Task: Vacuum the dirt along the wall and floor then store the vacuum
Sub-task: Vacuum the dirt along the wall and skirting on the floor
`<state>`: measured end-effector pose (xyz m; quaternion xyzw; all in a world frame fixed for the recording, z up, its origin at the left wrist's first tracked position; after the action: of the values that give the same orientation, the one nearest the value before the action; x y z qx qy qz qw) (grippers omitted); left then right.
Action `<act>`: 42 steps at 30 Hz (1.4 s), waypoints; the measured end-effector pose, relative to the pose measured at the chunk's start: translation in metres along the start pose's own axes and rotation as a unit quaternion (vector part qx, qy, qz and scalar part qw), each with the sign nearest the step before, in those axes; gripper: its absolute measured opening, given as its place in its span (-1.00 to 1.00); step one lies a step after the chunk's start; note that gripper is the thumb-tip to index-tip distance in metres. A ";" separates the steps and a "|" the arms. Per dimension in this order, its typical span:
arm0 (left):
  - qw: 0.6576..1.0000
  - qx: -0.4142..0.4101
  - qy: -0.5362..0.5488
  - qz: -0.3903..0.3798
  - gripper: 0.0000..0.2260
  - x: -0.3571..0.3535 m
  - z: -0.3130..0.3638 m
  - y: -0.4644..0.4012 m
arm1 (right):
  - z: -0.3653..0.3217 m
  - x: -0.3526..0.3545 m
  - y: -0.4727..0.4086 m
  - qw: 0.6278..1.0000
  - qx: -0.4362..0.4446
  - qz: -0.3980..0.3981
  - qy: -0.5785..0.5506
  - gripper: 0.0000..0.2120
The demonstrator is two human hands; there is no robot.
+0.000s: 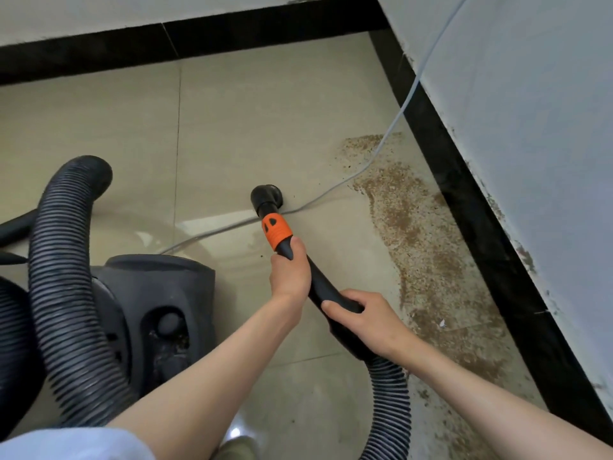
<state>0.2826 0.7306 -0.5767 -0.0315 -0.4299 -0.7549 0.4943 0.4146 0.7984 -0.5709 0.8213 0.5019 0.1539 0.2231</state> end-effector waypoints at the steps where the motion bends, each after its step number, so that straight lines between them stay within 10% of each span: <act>1: 1.000 -0.003 -0.001 -0.004 -0.56 -0.002 -0.002 0.002 | 0.003 0.000 0.005 1.000 0.005 0.005 0.002 -0.68; 16: 0.989 -0.040 0.060 -0.133 -0.56 -0.039 0.049 0.003 | -0.023 0.040 -0.003 0.989 0.043 0.112 0.083 -0.66; 29: 0.998 -0.056 0.020 -0.002 -0.60 -0.015 0.009 0.049 | 0.000 0.021 0.040 0.996 0.063 0.047 0.029 -0.77; 37: 0.992 -0.048 -0.076 -0.090 -0.60 -0.035 -0.024 0.078 | 0.045 0.020 0.083 0.995 0.039 0.087 -0.033 -0.47; 42: 0.995 -0.034 -0.068 -0.072 -0.56 -0.036 -0.013 0.072 | 0.035 0.025 0.070 0.995 0.044 0.073 -0.042 -0.67</act>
<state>0.3612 0.7374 -0.5575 -0.0683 -0.4375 -0.7989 0.4071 0.4958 0.7858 -0.5638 0.8706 0.4371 0.1129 0.1954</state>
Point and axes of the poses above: each hand's wrist, its own y-axis away from the middle knuckle, its own x-axis out of the back of the hand, z = x × y, the point moved 4 cm from there along -y, towards the middle knuckle, and after that the axes turned 11 degrees about -y, right-handed, at the moved point
